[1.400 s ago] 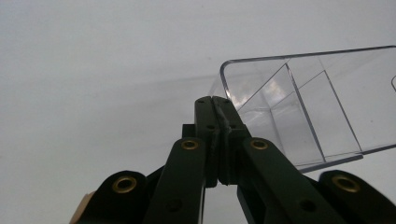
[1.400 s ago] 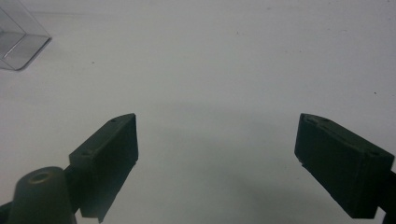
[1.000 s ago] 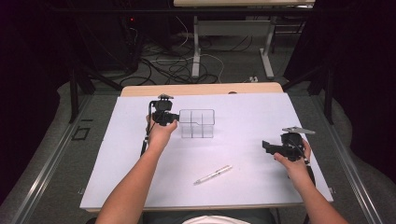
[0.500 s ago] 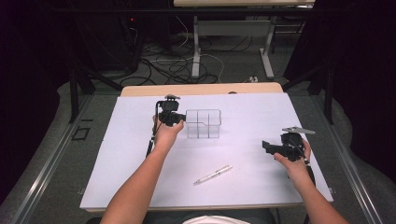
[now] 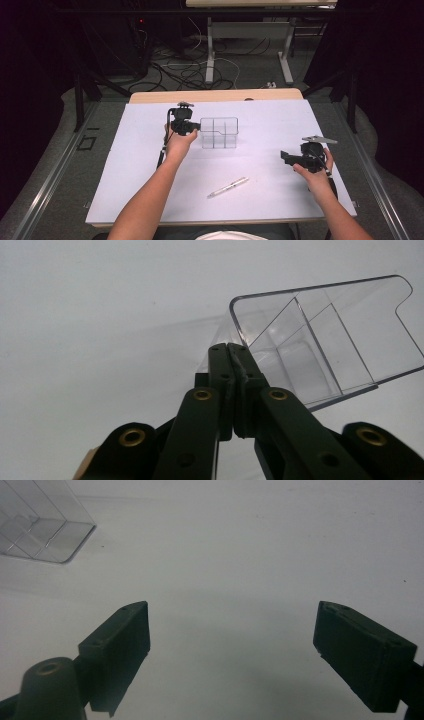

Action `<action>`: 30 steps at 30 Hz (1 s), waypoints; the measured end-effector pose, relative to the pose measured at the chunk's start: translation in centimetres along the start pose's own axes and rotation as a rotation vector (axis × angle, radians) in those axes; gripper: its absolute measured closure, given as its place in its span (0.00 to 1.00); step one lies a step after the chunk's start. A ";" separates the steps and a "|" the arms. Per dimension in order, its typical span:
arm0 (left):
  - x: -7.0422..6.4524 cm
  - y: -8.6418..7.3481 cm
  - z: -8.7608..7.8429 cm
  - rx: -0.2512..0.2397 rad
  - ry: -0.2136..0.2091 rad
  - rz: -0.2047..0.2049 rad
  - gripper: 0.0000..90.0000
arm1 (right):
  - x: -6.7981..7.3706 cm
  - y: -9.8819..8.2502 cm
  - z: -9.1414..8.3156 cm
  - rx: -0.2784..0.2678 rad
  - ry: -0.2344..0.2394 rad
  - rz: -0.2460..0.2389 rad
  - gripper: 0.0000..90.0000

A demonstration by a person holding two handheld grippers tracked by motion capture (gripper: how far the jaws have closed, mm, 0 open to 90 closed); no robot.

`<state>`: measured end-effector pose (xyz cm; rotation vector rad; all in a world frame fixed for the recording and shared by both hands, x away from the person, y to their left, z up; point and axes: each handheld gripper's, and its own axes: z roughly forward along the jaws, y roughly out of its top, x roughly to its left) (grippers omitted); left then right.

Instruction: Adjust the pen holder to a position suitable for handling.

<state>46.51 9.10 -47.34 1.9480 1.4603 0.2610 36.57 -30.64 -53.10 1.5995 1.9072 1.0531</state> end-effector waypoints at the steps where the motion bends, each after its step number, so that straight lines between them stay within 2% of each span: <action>1: 0.1 0.0 -0.1 -0.002 -0.006 0.000 0.94 | 0.0 0.0 0.0 0.000 0.000 0.000 0.17; 7: 0.5 -0.3 -0.9 -0.011 -0.018 0.019 0.89 | 0.2 0.1 0.0 0.004 0.040 -0.044 0.25; 11: 0.9 -0.8 -1.6 -0.027 -0.039 0.021 0.83 | 0.2 0.2 -0.3 -0.021 0.051 -0.089 0.32; 13: 1.1 -1.0 -2.0 -0.032 -0.044 0.029 0.79 | 0.2 0.2 -0.5 -0.034 0.053 -0.093 0.34; 18: 1.8 -2.0 -3.0 -0.049 -0.070 0.005 0.69 | 0.3 0.3 -0.9 -0.044 0.060 -0.109 0.37; 21: 2.1 -2.4 -3.4 -0.050 -0.078 0.008 0.61 | 0.5 0.3 -1.0 -0.031 0.075 -0.107 0.39; 26: 2.7 -3.4 -4.3 -0.049 -0.061 0.018 0.57 | 0.9 0.5 -1.1 0.003 0.103 -0.123 0.43; 27: 2.9 -3.6 -4.4 -0.058 -0.082 0.035 0.57 | 1.0 0.6 -1.1 0.007 0.110 -0.128 0.43; 30: 3.2 -4.0 -4.8 -0.045 -0.100 0.055 0.57 | 1.5 0.8 -1.3 0.024 0.120 -0.164 0.43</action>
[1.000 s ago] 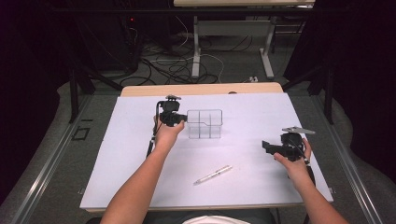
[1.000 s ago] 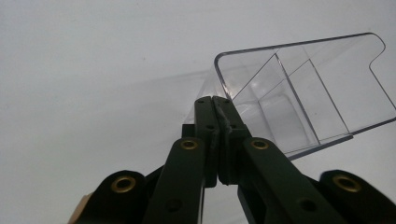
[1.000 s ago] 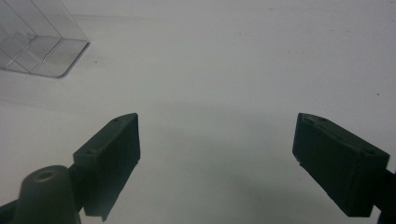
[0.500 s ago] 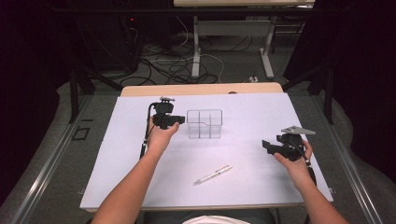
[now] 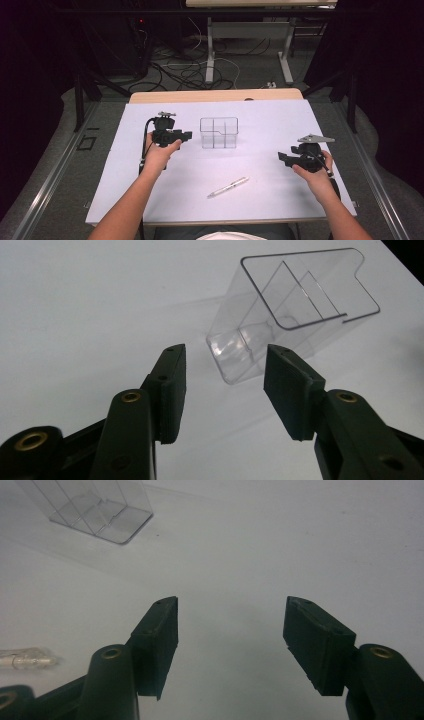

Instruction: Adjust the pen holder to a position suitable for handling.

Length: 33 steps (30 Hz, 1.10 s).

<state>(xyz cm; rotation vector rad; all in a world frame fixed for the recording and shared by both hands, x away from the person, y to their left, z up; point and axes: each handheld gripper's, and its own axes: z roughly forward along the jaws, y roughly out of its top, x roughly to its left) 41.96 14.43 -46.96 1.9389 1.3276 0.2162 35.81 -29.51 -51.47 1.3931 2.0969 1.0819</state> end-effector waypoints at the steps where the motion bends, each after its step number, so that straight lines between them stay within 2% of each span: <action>1: 0.0 -0.1 -0.1 0.003 -0.007 0.011 0.57 | 0.2 0.1 0.0 0.014 0.002 -0.005 0.43; 6: 0.2 -1.0 -0.8 -0.020 -0.002 0.063 0.46 | 0.9 0.6 0.0 0.044 0.020 -0.051 0.42; 10: 0.3 -1.6 -1.5 -0.021 0.012 0.078 0.37 | 1.8 1.2 0.1 0.065 0.011 -0.102 0.38; 12: 0.4 -2.0 -1.8 -0.028 0.023 0.089 0.36 | 1.9 1.3 0.2 0.069 0.010 -0.115 0.37; 13: 0.4 -2.2 -1.9 -0.039 0.034 0.097 0.34 | 2.2 1.4 0.2 0.075 0.012 -0.128 0.36; 16: 0.6 -2.9 -2.2 -0.060 0.031 0.099 0.28 | 2.8 1.8 0.5 0.088 0.018 -0.161 0.31; 18: 0.7 -3.3 -2.2 -0.071 0.045 0.110 0.22 | 3.5 2.1 0.9 0.111 0.042 -0.184 0.29; 19: 0.8 -3.5 -2.3 -0.072 0.051 0.128 0.22 | 3.5 2.1 0.9 0.111 0.042 -0.184 0.29; 22: 1.0 -3.9 -2.2 -0.084 0.036 0.120 0.18 | 4.5 2.5 1.4 0.136 0.070 -0.220 0.25; 23: 1.1 -4.0 -2.3 -0.086 0.034 0.118 0.17 | 5.3 2.8 1.8 0.155 0.089 -0.238 0.25; 24: 1.2 -4.1 -2.3 -0.088 0.034 0.114 0.17 | 5.6 3.0 1.9 0.160 0.093 -0.267 0.25; 25: 1.2 -4.2 -2.2 -0.092 0.029 0.109 0.17 | 5.6 3.0 1.9 0.160 0.093 -0.267 0.25; 26: 1.3 -4.4 -2.2 -0.092 0.032 0.098 0.16 | 5.9 3.1 2.1 0.161 0.101 -0.292 0.24; 27: 1.4 -4.4 -2.2 -0.095 0.039 0.102 0.14 | 6.8 3.5 2.3 0.190 0.112 -0.331 0.23; 28: 1.4 -4.5 -2.2 -0.095 0.041 0.098 0.14 | 6.8 3.5 2.3 0.190 0.112 -0.331 0.23; 29: 1.4 -4.5 -2.2 -0.094 0.047 0.101 0.13 | 7.5 3.9 2.6 0.190 0.126 -0.362 0.22; 30: 1.5 -4.6 -2.3 -0.096 0.049 0.107 0.13 | 7.5 3.9 2.6 0.190 0.126 -0.362 0.22; 31: 1.5 -4.6 -2.3 -0.103 0.047 0.098 0.11 | 8.4 4.3 2.8 0.197 0.138 -0.388 0.20; 33: 1.6 -4.7 -2.3 -0.111 0.038 0.099 0.10 | 8.6 4.4 3.0 0.195 0.138 -0.402 0.20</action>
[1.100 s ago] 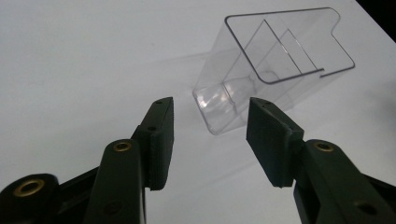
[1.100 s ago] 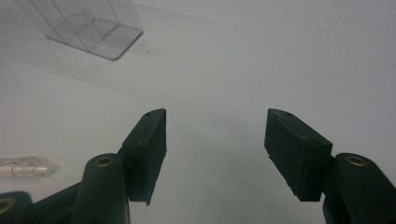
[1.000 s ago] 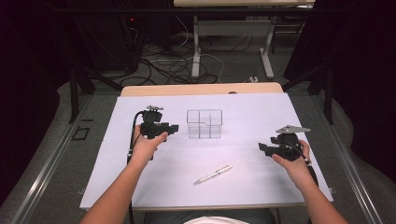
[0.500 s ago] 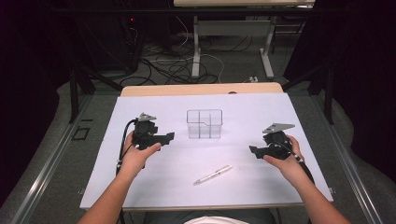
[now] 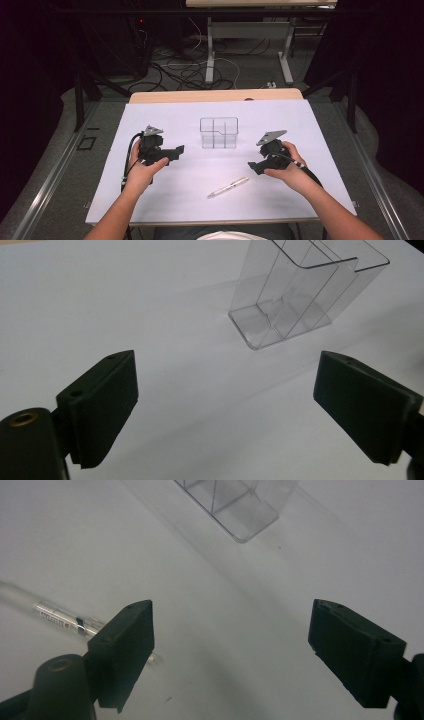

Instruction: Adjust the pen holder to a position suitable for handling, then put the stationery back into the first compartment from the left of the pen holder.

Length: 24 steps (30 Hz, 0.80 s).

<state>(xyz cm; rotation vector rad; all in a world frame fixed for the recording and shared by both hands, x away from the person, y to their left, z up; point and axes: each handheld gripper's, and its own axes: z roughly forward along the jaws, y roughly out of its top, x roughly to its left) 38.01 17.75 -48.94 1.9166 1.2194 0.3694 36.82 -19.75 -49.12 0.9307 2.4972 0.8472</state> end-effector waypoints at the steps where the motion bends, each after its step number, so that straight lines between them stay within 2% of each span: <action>1: 0.0 -0.1 0.0 -0.001 0.005 0.006 0.08 | 0.4 0.7 0.3 0.003 0.012 -0.029 0.19; 3: 0.1 -0.1 0.0 -0.003 0.009 0.020 0.08 | 0.6 1.0 0.4 0.004 0.017 -0.041 0.19; 5: 0.2 -0.2 -0.1 -0.007 0.018 0.033 0.08 | 0.9 1.9 0.7 0.011 0.021 -0.087 0.17; 7: 0.4 -0.4 -0.1 -0.016 0.010 0.025 0.07 | 1.0 2.1 0.7 0.011 0.023 -0.095 0.17; 8: 0.5 -0.4 -0.1 -0.019 0.011 0.023 0.06 | 1.3 2.7 0.8 0.011 0.016 -0.156 0.17; 10: 0.6 -0.5 -0.2 -0.022 0.010 0.013 0.06 | 1.5 2.9 0.8 0.016 0.027 -0.171 0.16; 11: 0.6 -0.5 -0.2 -0.032 0.014 0.016 0.06 | 1.8 3.2 0.8 0.019 0.027 -0.226 0.16; 12: 0.6 -0.5 -0.3 -0.033 0.017 0.016 0.06 | 1.8 3.2 0.8 0.019 0.027 -0.226 0.16; 14: 0.6 -0.4 -0.4 -0.042 0.023 0.017 0.06 | 2.1 3.5 0.9 0.033 0.022 -0.270 0.16; 15: 0.6 -0.4 -0.5 -0.045 0.019 0.020 0.06 | 2.3 3.7 0.9 0.041 0.023 -0.294 0.17; 16: 0.6 -0.4 -0.5 -0.045 0.017 0.022 0.06 | 2.6 3.9 1.0 0.056 0.028 -0.341 0.20; 17: 0.6 -0.4 -0.6 -0.044 0.016 0.029 0.06 | 2.7 3.9 1.1 0.060 0.022 -0.359 0.23; 18: 0.5 -0.5 -0.5 -0.045 0.013 0.026 0.06 | 2.7 3.9 1.1 0.060 0.022 -0.359 0.23; 19: 0.5 -0.5 -0.5 -0.043 0.014 0.032 0.06 | 2.9 4.0 1.1 0.069 0.028 -0.377 0.27; 21: 0.6 -0.6 -0.5 -0.037 0.017 0.044 0.06 | 3.3 4.2 1.3 0.081 0.058 -0.385 0.29; 24: 0.6 -0.7 -0.3 -0.034 0.024 0.040 0.06 | 3.9 4.4 1.5 0.096 0.082 -0.448 0.34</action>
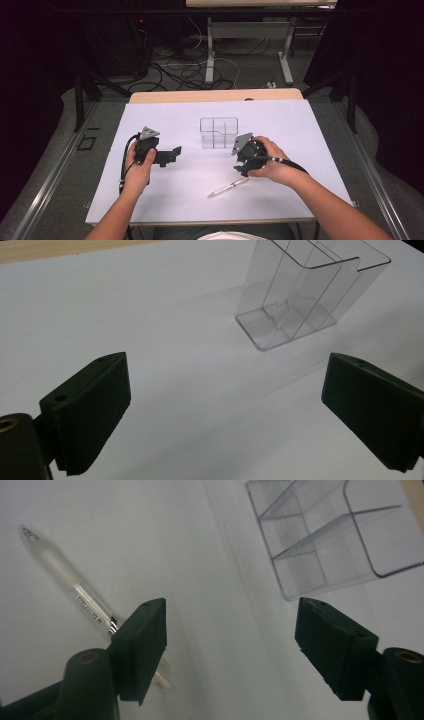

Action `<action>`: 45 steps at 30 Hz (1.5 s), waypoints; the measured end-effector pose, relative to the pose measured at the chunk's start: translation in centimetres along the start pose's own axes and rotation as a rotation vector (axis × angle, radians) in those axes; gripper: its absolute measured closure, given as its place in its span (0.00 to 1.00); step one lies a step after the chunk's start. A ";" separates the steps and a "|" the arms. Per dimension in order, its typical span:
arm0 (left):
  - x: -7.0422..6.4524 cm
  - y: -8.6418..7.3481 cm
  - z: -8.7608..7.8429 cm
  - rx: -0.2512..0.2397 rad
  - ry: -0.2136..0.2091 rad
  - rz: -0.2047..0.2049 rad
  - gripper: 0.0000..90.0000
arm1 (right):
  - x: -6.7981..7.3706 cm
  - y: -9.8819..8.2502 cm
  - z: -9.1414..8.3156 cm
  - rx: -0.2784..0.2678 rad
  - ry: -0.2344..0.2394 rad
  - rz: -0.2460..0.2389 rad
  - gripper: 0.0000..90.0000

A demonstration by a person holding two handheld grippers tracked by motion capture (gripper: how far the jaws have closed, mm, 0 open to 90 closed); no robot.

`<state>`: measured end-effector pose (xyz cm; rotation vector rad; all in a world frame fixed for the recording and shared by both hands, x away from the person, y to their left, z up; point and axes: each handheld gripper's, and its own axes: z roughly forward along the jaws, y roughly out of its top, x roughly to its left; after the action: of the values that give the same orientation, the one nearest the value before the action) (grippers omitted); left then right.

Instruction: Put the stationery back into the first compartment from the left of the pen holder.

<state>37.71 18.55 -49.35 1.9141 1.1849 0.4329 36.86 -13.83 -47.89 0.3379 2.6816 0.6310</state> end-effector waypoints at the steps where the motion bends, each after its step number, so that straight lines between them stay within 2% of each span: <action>1: 0.0 0.0 0.1 -0.001 -0.001 0.000 0.06 | 0.2 0.1 0.1 0.005 0.007 -0.024 0.36; 4: 0.1 -0.1 0.2 0.018 -0.006 0.010 0.06 | 0.7 0.6 0.4 0.021 0.026 -0.073 0.41; 6: 0.0 -0.2 0.2 0.024 -0.002 0.017 0.06 | 1.1 0.9 0.8 0.027 0.037 -0.135 0.47; 7: 0.0 -0.2 0.2 0.025 -0.005 0.018 0.06 | 1.1 0.9 0.8 0.027 0.037 -0.135 0.47; 11: -0.1 -0.3 0.3 0.031 -0.008 0.025 0.06 | 2.0 1.2 1.2 0.029 0.060 -0.194 0.50; 12: 0.0 -0.3 0.3 0.035 -0.008 0.030 0.06 | 2.4 1.4 1.4 0.041 0.069 -0.224 0.51; 13: 0.0 -0.4 0.3 0.039 -0.007 0.027 0.06 | 2.4 1.4 1.4 0.041 0.069 -0.224 0.51; 14: -0.1 -0.4 0.3 0.033 -0.007 0.024 0.06 | 2.7 1.5 1.6 0.047 0.075 -0.245 0.51; 15: -0.1 -0.4 0.3 0.033 -0.007 0.025 0.06 | 3.3 1.9 1.8 0.059 0.093 -0.301 0.51; 16: -0.1 -0.4 0.3 0.033 -0.007 0.025 0.06 | 3.3 1.9 1.8 0.059 0.093 -0.301 0.51; 17: 0.0 -0.4 0.3 0.035 -0.004 0.031 0.06 | 3.9 2.2 2.0 0.067 0.102 -0.348 0.51; 20: -0.1 -0.5 0.3 0.036 -0.012 0.031 0.06 | 4.4 2.4 2.3 0.086 0.107 -0.376 0.51; 22: -0.2 -0.5 0.3 0.036 -0.017 0.034 0.06 | 4.8 2.6 2.4 0.112 0.113 -0.368 0.51; 24: -0.3 -0.5 0.4 0.039 -0.014 0.040 0.06 | 4.9 2.8 2.5 0.107 0.117 -0.369 0.57; 25: -0.4 -0.5 0.4 0.043 -0.015 0.038 0.06 | 5.0 2.9 2.7 0.095 0.137 -0.371 0.59; 28: -0.3 -0.5 0.4 0.042 -0.015 0.040 0.06 | 5.2 2.9 2.9 0.086 0.144 -0.377 0.61; 32: -0.2 -0.6 0.4 0.044 -0.014 0.035 0.07 | 5.7 3.2 3.1 0.106 0.176 -0.419 0.65; 35: -0.1 -0.6 0.4 0.040 -0.016 0.032 0.07 | 6.0 3.2 3.3 0.101 0.184 -0.423 0.68; 37: 0.0 -0.6 0.4 0.048 -0.015 0.034 0.07 | 6.2 3.3 3.4 0.111 0.183 -0.443 0.67; 38: 0.0 -0.6 0.4 0.045 -0.015 0.035 0.07 | 6.4 3.3 3.5 0.114 0.188 -0.429 0.67; 41: 0.0 -0.7 0.5 0.053 -0.012 0.037 0.07 | 6.7 3.3 3.9 0.132 0.198 -0.455 0.68; 44: 0.0 -0.7 0.5 0.053 -0.013 0.038 0.07 | 7.1 3.3 4.1 0.143 0.211 -0.453 0.70; 45: 0.0 -0.7 0.5 0.053 -0.013 0.037 0.07 | 7.2 3.2 4.3 0.127 0.212 -0.456 0.70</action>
<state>37.65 18.49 -50.25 1.9843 1.1651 0.4116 32.56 -7.15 -52.10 -0.3228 2.8600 0.3745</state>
